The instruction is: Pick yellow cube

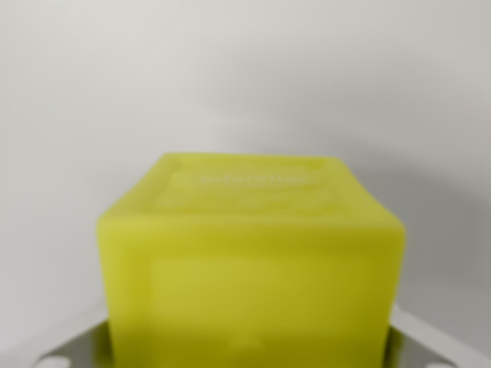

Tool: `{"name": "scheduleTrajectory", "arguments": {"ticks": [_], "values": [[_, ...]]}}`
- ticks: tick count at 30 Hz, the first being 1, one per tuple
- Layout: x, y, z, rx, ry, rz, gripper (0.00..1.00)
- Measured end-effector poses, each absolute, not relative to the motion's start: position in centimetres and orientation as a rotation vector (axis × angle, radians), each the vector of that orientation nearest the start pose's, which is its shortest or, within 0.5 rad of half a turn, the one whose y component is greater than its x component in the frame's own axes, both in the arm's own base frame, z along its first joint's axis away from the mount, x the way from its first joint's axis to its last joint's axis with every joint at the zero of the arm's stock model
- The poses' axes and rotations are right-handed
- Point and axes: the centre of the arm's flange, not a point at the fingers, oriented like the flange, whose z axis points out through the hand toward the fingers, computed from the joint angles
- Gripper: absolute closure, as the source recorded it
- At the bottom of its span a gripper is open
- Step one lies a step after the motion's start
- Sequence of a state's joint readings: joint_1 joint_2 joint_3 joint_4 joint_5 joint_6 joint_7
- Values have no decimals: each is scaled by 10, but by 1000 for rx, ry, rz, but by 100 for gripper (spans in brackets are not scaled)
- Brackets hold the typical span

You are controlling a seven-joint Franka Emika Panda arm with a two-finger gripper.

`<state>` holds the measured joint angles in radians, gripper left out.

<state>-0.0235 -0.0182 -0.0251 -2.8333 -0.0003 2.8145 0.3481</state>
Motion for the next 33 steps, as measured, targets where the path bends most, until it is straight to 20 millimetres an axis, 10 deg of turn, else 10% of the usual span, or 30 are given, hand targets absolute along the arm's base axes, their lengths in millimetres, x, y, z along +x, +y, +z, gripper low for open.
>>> {"name": "scheduleTrajectory", "arguments": {"ticks": [33], "values": [[365,-18,289,-3080,618,3,100]]}}
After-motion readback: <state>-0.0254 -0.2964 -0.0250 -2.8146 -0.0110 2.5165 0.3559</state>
